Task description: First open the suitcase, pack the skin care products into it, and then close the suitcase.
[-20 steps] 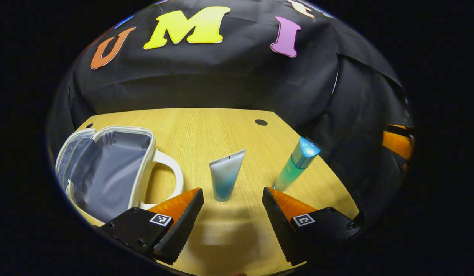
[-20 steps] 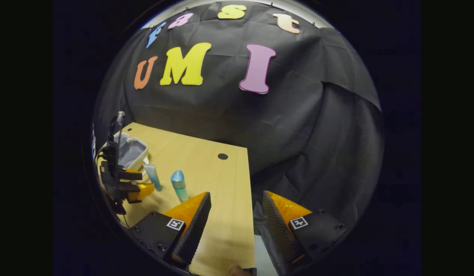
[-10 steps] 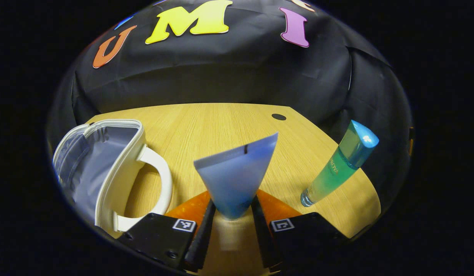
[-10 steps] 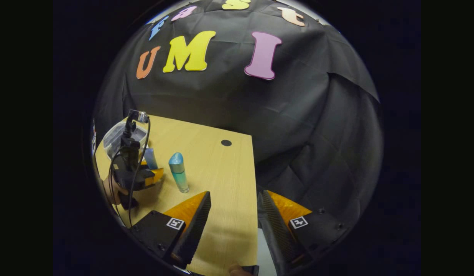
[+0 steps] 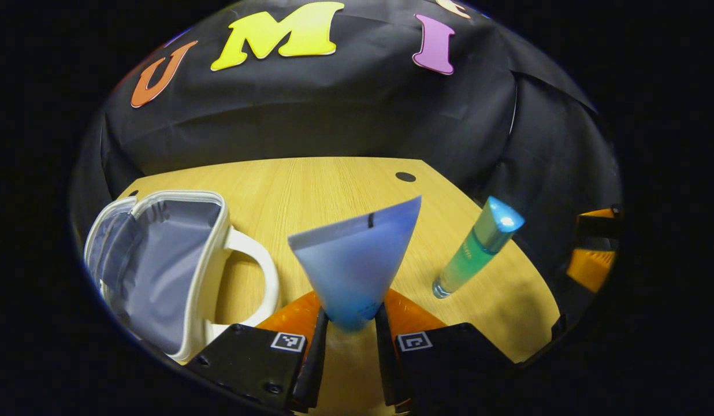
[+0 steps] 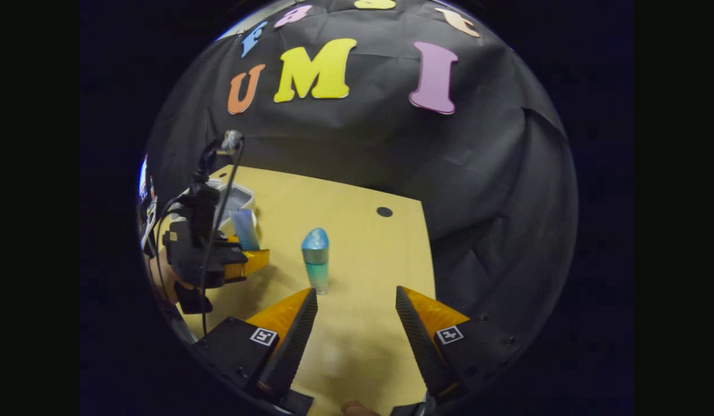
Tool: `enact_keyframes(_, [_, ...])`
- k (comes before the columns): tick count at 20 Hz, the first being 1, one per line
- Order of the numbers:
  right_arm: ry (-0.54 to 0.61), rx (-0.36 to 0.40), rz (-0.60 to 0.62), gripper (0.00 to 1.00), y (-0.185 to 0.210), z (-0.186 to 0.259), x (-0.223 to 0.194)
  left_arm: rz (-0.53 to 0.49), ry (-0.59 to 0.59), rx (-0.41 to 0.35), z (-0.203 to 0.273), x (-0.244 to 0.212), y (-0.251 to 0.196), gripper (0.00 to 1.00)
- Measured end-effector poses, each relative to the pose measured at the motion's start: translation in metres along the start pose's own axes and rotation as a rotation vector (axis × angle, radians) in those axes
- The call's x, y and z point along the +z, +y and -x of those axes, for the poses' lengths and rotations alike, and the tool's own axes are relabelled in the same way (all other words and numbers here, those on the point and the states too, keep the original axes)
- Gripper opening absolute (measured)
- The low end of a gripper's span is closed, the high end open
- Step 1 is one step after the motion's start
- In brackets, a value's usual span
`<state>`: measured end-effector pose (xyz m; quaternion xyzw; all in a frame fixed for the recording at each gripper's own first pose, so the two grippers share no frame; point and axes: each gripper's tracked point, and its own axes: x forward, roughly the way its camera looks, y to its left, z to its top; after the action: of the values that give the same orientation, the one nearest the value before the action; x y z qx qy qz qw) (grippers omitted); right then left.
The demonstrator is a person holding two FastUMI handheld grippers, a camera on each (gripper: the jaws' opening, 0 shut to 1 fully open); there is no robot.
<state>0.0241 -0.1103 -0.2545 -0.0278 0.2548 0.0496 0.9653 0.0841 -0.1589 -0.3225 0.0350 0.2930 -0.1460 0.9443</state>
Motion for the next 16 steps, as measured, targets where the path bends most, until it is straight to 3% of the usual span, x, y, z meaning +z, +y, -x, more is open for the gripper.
enact_keyframes(3, [-0.013,0.031,-0.019,0.81,0.023,-0.036,0.007,0.01,0.001,-0.012,0.034,0.007,0.004,0.43])
enact_keyframes(12, [0.01,0.045,-0.025,0.82,0.052,-0.127,-0.025,0.033,-0.012,0.067,0.118,0.03,0.043,0.43])
enact_keyframes(14, [0.023,0.055,-0.024,0.73,0.054,-0.134,-0.031,0.046,-0.014,0.083,0.129,0.032,0.054,0.43])
enact_keyframes(15, [0.024,0.047,-0.025,0.62,0.051,-0.137,-0.032,0.053,-0.019,0.088,0.134,0.033,0.058,0.43])
enact_keyframes(16, [0.02,0.037,-0.03,0.6,0.047,-0.135,-0.031,0.059,-0.022,0.092,0.136,0.034,0.062,0.43])
